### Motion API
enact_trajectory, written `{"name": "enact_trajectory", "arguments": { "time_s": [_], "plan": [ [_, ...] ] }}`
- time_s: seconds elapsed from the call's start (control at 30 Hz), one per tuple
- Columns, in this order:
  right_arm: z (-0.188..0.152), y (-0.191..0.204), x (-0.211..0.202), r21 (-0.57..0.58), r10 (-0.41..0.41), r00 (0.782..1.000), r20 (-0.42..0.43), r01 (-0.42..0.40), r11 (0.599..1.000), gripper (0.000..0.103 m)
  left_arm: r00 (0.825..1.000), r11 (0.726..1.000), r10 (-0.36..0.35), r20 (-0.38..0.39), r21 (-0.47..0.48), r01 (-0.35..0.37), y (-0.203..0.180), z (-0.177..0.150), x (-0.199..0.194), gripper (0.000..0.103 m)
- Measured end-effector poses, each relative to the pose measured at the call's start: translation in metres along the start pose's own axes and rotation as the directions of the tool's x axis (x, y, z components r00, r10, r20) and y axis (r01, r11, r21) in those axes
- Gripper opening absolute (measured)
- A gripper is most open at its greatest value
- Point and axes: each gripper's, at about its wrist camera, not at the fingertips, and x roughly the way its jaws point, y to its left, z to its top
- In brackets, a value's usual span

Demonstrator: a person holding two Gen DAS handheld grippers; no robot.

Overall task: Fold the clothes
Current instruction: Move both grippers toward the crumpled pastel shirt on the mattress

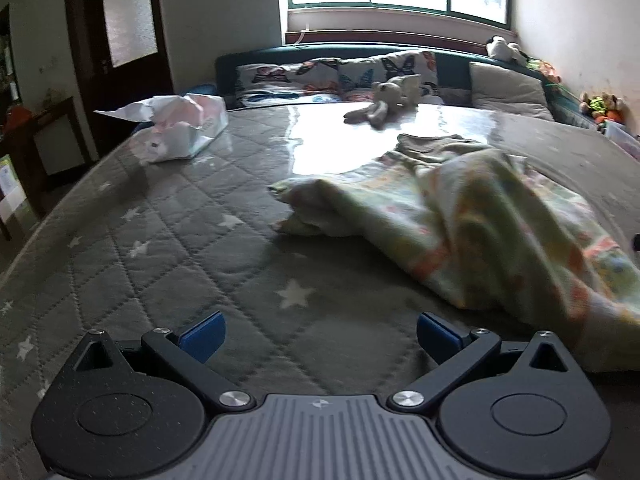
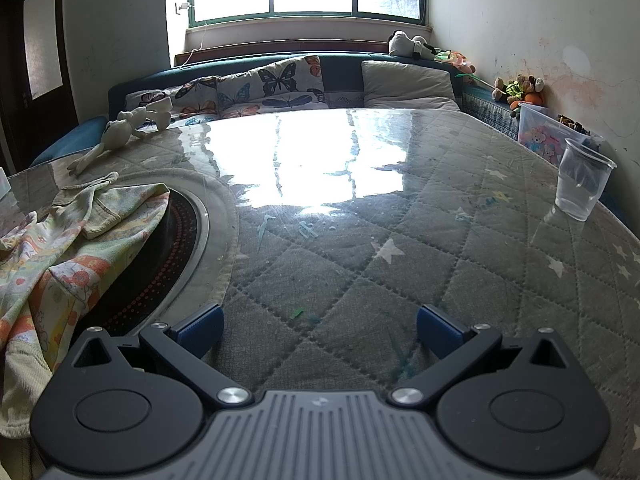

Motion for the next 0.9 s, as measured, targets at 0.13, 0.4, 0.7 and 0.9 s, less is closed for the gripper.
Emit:
{"name": "enact_trajectory", "arguments": {
  "time_s": [0.13, 0.4, 0.7, 0.9],
  "plan": [
    [-0.001, 0.002, -0.001, -0.008, -0.002, 1.000, -0.003, 0.002, 1.000, 0.103, 1.000, 1.000, 0.019, -0.005, 0.011, -0.019, -0.004, 0.000, 0.001, 0.103],
    [-0.008, 0.008, -0.017, -0.024, 0.037, 0.999, -0.002, -0.037, 0.999, 0.103, 0.998, 0.998, -0.057, -0.032, 0.015, 0.057, -0.025, -0.008, -0.010, 0.103],
    [-0.016, 0.015, -0.043, -0.042, 0.112, 0.994, -0.003, -0.112, 0.993, 0.103, 0.994, 0.997, -0.074, -0.075, -0.023, 0.073, -0.026, -0.010, -0.013, 0.103],
    [-0.021, 0.024, -0.061, -0.065, 0.167, 0.986, 0.002, -0.166, 0.984, 0.103, 0.994, 0.998, -0.068, -0.089, -0.025, 0.066, -0.028, -0.012, -0.016, 0.103]
  ]
}}
